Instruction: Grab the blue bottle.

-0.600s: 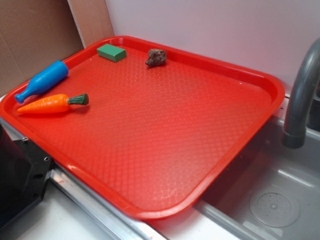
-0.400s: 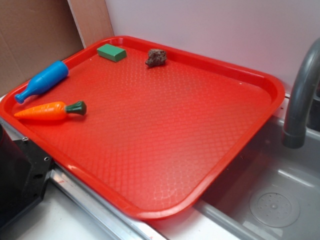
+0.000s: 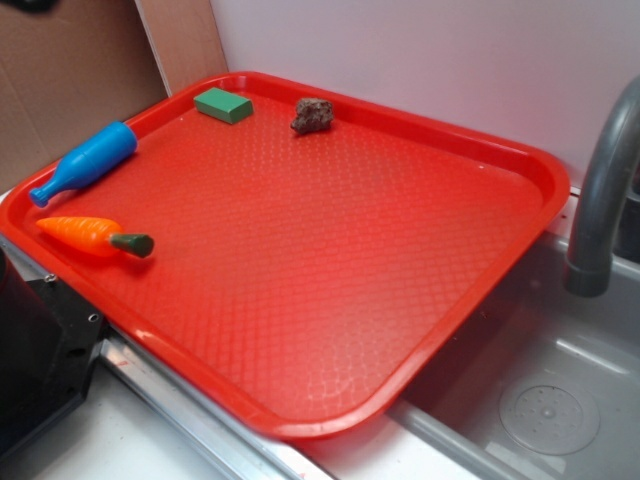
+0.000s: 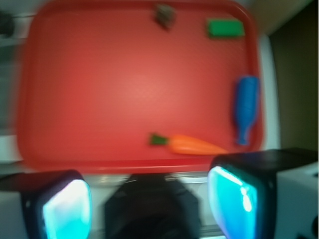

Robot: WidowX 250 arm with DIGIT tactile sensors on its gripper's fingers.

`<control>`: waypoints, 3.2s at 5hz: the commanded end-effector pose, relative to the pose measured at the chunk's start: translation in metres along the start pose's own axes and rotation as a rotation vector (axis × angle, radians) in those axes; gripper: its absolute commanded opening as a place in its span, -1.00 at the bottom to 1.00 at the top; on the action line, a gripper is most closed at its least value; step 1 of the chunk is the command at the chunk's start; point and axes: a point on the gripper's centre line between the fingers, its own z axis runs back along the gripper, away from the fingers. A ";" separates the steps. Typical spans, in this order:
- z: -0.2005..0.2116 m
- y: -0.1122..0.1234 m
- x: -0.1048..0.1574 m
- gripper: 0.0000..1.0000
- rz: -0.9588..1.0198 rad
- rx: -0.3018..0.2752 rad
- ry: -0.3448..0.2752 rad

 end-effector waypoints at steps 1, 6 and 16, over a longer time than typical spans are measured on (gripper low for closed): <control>-0.056 0.086 0.025 1.00 0.079 0.074 0.041; -0.166 0.121 0.055 1.00 -0.139 0.088 -0.023; 0.024 -0.010 0.061 -1.00 -0.151 0.075 -0.128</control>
